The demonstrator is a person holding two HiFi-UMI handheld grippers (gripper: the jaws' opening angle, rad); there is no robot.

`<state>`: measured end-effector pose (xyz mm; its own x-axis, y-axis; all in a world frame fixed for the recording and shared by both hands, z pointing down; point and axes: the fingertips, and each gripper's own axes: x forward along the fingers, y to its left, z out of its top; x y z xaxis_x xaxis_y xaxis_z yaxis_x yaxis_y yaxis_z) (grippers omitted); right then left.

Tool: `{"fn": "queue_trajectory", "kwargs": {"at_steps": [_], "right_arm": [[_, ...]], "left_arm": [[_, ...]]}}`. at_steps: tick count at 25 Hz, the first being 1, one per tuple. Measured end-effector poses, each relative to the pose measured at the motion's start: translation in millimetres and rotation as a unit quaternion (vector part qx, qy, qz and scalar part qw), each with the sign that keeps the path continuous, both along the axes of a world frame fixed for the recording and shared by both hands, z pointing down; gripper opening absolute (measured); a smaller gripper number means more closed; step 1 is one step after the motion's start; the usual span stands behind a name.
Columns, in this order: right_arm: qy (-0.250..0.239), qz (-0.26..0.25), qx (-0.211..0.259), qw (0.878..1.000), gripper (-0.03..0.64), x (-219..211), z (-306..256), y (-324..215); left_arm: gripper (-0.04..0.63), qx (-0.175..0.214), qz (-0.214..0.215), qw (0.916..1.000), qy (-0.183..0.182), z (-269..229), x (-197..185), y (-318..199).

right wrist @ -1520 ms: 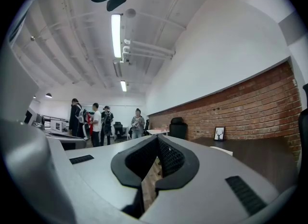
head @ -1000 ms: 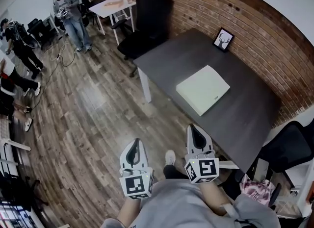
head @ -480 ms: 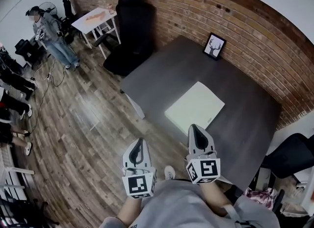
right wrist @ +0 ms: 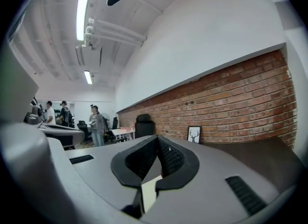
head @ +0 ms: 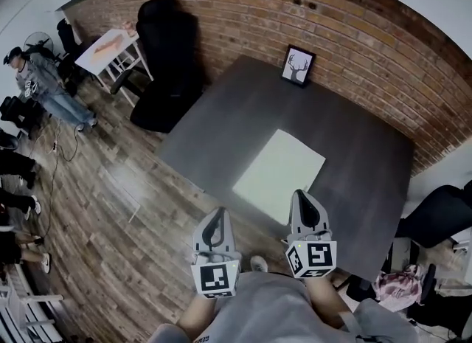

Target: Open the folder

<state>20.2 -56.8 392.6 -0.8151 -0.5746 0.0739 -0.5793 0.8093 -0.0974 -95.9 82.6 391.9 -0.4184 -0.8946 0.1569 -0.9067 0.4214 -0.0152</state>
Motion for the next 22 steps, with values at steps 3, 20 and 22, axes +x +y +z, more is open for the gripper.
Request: {"fn": "queue_trajectory", "kwargs": {"at_steps": [3,20,22], "right_arm": [[0.001,0.045,0.004,0.999,-0.002,3,-1,-16],[0.005,0.289,-0.011,0.957,-0.002,30,4,-26],[0.009,0.299,-0.018,0.954,-0.002,42,7,-26]], "left_arm": [[0.005,0.001,0.042,0.9991,0.003,3,-10,-23],[0.005,0.005,0.293,0.9561,-0.007,7,-43,-119],[0.006,0.004,0.304,0.9526,-0.005,11,-38,-124]]}}
